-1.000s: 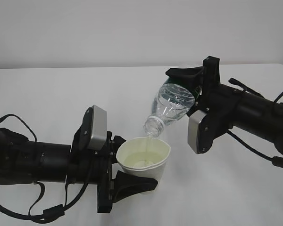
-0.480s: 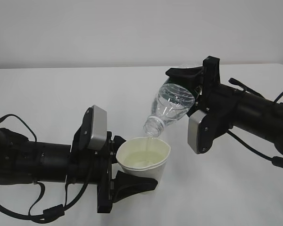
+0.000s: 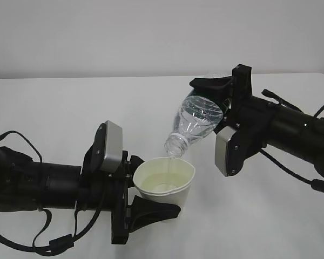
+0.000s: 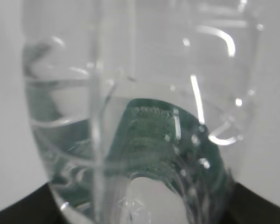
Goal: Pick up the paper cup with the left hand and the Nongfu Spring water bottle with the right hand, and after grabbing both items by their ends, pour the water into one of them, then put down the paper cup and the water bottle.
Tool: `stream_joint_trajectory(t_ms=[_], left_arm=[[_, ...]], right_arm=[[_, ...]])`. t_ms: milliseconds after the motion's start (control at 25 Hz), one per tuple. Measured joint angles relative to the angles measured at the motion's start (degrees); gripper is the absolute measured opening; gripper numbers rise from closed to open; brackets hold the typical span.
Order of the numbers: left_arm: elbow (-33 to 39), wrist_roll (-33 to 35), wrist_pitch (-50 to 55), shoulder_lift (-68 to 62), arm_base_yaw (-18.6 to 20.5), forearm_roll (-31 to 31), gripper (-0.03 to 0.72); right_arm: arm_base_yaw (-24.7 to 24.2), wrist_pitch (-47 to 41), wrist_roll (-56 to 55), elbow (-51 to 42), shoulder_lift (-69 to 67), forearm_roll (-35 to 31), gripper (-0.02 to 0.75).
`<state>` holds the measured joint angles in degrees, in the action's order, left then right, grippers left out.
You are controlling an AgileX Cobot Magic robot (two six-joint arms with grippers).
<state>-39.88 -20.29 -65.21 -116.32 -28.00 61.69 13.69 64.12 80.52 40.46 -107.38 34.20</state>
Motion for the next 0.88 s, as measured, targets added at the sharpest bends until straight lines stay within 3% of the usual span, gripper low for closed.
stream_joint_trajectory(t_ms=[880], left_arm=[[0.0,0.0,0.0,0.0,0.0,0.0,0.47]], right_arm=[[0.0,0.0,0.89,0.0,0.0,0.0,0.416]])
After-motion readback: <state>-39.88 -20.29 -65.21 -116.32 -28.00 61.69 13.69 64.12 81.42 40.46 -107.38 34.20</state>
